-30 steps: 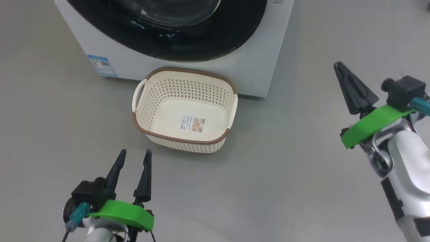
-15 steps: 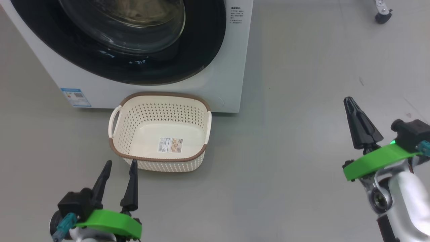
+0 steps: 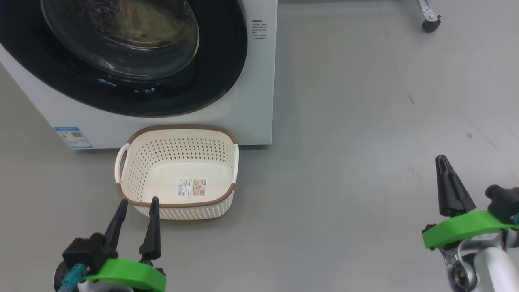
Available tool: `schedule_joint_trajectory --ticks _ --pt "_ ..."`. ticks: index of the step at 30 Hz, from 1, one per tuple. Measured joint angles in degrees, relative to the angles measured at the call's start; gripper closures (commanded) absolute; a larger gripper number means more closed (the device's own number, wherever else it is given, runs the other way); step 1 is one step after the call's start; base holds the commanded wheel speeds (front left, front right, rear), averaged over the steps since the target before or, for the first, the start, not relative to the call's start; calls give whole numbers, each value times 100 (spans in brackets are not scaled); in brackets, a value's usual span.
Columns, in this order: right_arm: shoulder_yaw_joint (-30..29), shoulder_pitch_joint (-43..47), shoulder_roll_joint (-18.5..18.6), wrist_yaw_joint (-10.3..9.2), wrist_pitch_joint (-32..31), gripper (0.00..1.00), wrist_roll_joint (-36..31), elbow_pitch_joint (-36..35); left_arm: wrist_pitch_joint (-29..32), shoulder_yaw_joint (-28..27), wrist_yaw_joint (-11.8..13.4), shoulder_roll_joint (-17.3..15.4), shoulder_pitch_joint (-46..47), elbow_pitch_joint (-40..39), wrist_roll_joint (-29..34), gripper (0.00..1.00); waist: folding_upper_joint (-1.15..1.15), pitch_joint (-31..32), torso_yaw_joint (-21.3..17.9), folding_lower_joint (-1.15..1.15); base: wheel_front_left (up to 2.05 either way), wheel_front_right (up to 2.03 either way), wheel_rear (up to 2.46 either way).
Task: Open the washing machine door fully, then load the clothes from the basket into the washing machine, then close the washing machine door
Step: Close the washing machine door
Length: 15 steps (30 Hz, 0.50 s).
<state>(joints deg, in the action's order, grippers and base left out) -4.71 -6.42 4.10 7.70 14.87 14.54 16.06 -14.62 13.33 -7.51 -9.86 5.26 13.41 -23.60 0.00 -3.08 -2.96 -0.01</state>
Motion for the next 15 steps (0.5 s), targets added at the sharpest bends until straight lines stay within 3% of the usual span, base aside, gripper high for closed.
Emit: schedule_joint_trajectory --ticks 1,2,3,4,15 --pt "-4 27 -23 0 0 100 0 -16 0 -5 0 1 0 -9 0 0 0 -1 -11 0 0 0 0" --pt "-11 40 -48 0 -1 72 0 -18 0 -11 0 1 0 -14 0 0 0 -2 -20 0 0 0 0" --pt "-12 41 -63 0 -1 14 -24 -23 0 -15 0 2 0 -18 1 0 0 -2 -27 0 0 0 0" --pt "-20 41 -67 0 -1 0 -85 -36 0 -18 0 2 0 -20 1 0 0 -1 -30 0 0 0 0" --pt "-80 41 -109 -1 -1 0 -144 -62 0 -101 0 41 -88 -70 146 0 0 44 45 0 0 0 0"
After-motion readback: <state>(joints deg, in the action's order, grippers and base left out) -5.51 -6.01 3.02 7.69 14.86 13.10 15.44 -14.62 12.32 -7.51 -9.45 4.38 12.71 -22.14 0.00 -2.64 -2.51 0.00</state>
